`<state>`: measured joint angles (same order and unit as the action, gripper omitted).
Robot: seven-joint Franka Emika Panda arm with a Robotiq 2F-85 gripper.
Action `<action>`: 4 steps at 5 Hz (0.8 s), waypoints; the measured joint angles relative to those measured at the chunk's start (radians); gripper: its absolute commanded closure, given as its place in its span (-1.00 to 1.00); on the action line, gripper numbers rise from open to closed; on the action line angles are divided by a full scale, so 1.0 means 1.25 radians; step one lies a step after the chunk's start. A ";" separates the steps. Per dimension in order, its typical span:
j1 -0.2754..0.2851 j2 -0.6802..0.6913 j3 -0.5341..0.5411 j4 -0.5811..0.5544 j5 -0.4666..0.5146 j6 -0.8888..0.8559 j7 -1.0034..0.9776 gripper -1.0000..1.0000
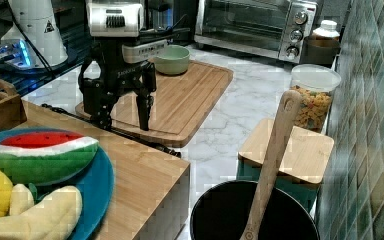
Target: Open the drawer.
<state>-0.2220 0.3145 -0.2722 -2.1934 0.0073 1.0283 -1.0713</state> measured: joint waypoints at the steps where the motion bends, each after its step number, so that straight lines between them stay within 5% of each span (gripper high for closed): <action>1: 0.001 0.017 -0.001 -0.002 -0.003 -0.003 0.000 -1.00; 4: 0.037 -0.031 0.002 -0.052 -0.008 0.000 0.124 -1.00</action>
<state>-0.1760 0.2751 -0.2703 -2.2578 -0.0028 1.0283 -0.9160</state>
